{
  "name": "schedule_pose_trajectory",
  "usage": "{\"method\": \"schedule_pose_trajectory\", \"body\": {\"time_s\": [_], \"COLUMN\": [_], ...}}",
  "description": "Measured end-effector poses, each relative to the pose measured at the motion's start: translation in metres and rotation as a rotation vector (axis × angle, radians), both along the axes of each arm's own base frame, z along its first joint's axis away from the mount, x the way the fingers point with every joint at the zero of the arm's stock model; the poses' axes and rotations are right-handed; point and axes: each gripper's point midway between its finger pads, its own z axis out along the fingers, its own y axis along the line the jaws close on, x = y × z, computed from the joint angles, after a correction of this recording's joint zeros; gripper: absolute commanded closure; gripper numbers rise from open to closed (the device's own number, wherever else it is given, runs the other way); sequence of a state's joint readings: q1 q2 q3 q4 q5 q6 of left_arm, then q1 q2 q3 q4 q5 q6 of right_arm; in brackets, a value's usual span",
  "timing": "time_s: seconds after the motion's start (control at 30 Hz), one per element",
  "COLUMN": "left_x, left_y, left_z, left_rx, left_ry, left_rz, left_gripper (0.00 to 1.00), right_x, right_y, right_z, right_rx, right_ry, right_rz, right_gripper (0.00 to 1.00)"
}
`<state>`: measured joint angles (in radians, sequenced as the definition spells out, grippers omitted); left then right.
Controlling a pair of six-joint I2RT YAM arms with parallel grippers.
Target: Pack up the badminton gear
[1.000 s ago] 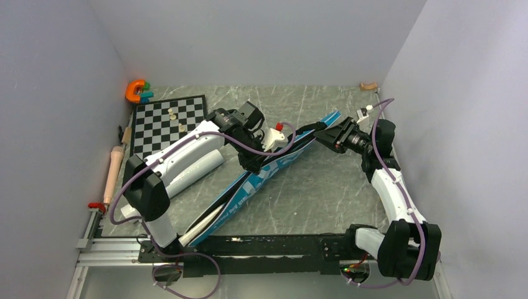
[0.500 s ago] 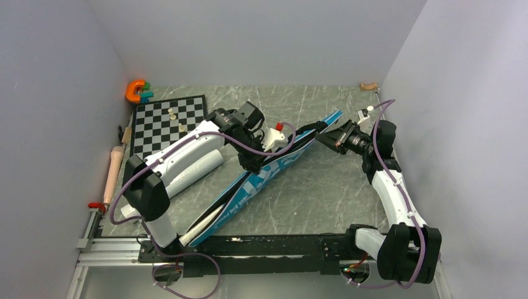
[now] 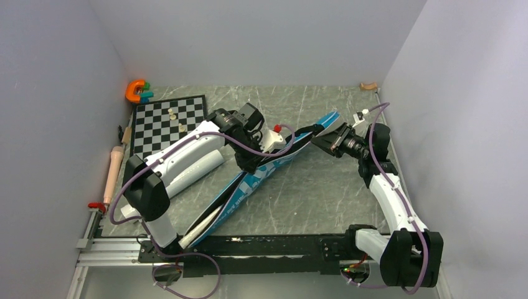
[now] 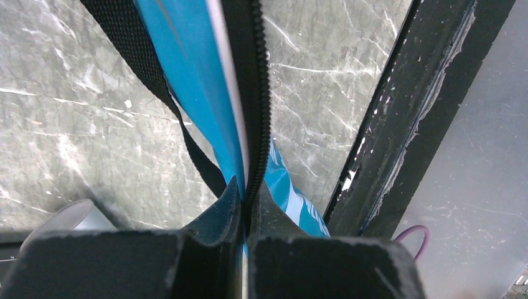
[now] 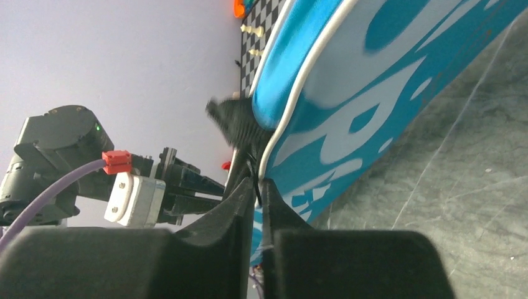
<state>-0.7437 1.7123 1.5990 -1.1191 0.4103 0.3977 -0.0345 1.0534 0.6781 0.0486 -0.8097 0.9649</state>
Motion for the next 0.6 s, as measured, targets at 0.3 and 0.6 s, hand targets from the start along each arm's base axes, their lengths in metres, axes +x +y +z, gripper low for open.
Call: {"method": "schedule_pose_trajectory", "body": {"time_s": [0.3,0.6], "left_x": [0.011,0.010], "left_y": [-0.005,-0.009], "left_z": [0.001,-0.001], "left_rx": [-0.013,-0.028], "left_ry": [-0.051,-0.049], "left_rz": [0.006,-0.003], "left_gripper": [1.00,1.00], "right_x": [-0.016,-0.015], "right_y": [0.012,-0.001], "right_z": [-0.014,-0.018], "right_rx": [0.010,0.012], "right_ry": [0.082,0.108], "right_rz": [0.059,0.033], "right_gripper": [0.67,0.47]}}
